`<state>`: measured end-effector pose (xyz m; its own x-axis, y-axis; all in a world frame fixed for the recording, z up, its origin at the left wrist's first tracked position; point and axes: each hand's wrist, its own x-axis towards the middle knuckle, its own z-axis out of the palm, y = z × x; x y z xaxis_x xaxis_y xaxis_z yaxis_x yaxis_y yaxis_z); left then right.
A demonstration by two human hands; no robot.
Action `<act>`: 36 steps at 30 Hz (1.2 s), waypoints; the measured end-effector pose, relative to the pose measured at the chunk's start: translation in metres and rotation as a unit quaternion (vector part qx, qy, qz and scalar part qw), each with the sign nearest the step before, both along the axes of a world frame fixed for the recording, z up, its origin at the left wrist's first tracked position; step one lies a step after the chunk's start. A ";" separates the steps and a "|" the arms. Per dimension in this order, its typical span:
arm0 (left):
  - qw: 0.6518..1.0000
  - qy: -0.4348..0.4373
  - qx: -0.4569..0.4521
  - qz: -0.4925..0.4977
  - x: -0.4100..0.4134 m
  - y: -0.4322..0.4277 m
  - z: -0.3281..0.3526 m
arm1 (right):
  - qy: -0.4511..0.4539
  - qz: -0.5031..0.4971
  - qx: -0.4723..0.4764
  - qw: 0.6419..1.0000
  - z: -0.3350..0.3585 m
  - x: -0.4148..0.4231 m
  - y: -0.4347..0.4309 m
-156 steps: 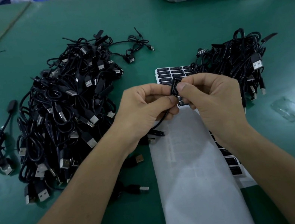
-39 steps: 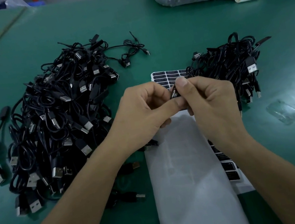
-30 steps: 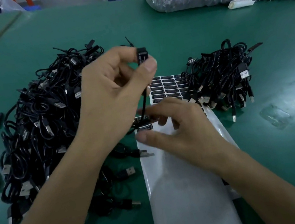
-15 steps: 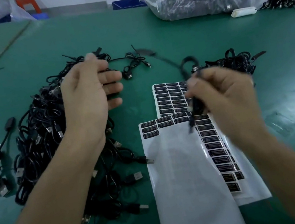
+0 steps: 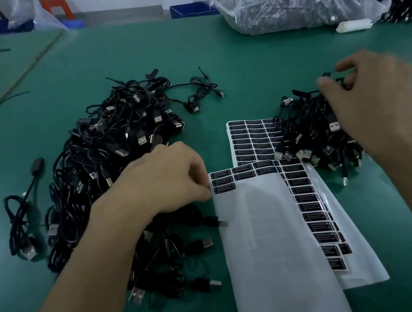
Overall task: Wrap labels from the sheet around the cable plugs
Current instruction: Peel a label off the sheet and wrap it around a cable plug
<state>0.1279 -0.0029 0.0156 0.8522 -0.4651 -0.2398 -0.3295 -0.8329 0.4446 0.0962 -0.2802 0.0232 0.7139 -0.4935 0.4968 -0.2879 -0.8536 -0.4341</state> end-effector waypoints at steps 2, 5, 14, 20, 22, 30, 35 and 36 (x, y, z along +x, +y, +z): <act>1.000 -0.020 0.001 0.015 0.000 0.000 -0.002 | -0.021 0.012 -0.020 1.000 -0.007 -0.008 0.010; 0.992 -0.099 -0.010 0.071 0.002 -0.002 -0.006 | -0.073 0.044 -0.018 0.996 -0.018 -0.016 0.032; 0.911 -0.336 0.137 0.196 0.009 0.003 -0.019 | -0.027 0.260 0.051 0.964 -0.077 -0.030 0.077; 0.903 -0.360 0.132 0.194 0.011 0.004 -0.028 | -0.026 0.286 0.069 0.955 -0.086 -0.032 0.072; 0.903 -0.379 0.086 0.183 0.011 0.003 -0.030 | -0.032 0.280 0.080 0.956 -0.088 -0.030 0.070; 0.878 -0.424 -0.140 0.174 0.009 -0.001 -0.024 | -0.031 0.280 0.088 0.955 -0.088 -0.029 0.069; 0.817 -0.458 -0.334 0.106 0.003 -0.010 -0.009 | -0.047 0.270 0.076 0.959 -0.087 -0.030 0.070; 0.813 -0.449 -0.362 0.080 0.001 -0.012 -0.007 | -0.053 0.268 0.084 0.958 -0.087 -0.030 0.070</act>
